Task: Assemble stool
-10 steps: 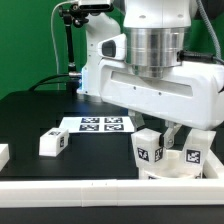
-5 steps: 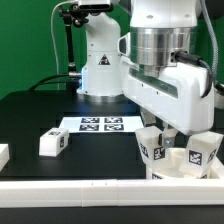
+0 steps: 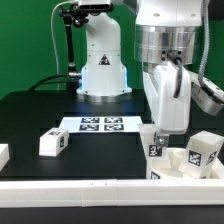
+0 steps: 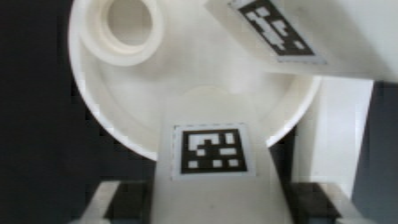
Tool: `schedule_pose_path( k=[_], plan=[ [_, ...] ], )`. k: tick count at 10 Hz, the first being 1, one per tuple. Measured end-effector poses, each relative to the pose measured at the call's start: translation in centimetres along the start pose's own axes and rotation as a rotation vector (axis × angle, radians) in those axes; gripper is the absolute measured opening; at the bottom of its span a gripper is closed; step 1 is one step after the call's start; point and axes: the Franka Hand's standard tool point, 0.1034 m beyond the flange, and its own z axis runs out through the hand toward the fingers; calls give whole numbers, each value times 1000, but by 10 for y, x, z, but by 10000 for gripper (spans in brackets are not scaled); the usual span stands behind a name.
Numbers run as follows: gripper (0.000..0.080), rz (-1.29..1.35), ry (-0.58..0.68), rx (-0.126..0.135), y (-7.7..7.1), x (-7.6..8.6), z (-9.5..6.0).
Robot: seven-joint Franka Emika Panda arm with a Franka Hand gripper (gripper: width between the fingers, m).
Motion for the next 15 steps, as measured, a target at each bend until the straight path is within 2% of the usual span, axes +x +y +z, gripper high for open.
schedule_pose_path(
  k=[4, 6, 7, 8, 9, 10, 13, 14, 15],
  plan=[
    [340, 198, 6, -7, 7, 2, 1],
    [340, 210, 2, -10, 7, 1, 1],
    [433, 201, 3, -11, 8, 1, 2],
    [575, 193, 3, -10, 8, 0, 2],
    [575, 95, 0, -14, 8, 1, -2],
    [636, 5, -5, -25, 10, 3, -7],
    [648, -253, -18, -10, 11, 20, -25],
    [649, -280, -24, -6, 11, 28, -27],
    [649, -276, -24, -7, 11, 28, -26]
  ],
)
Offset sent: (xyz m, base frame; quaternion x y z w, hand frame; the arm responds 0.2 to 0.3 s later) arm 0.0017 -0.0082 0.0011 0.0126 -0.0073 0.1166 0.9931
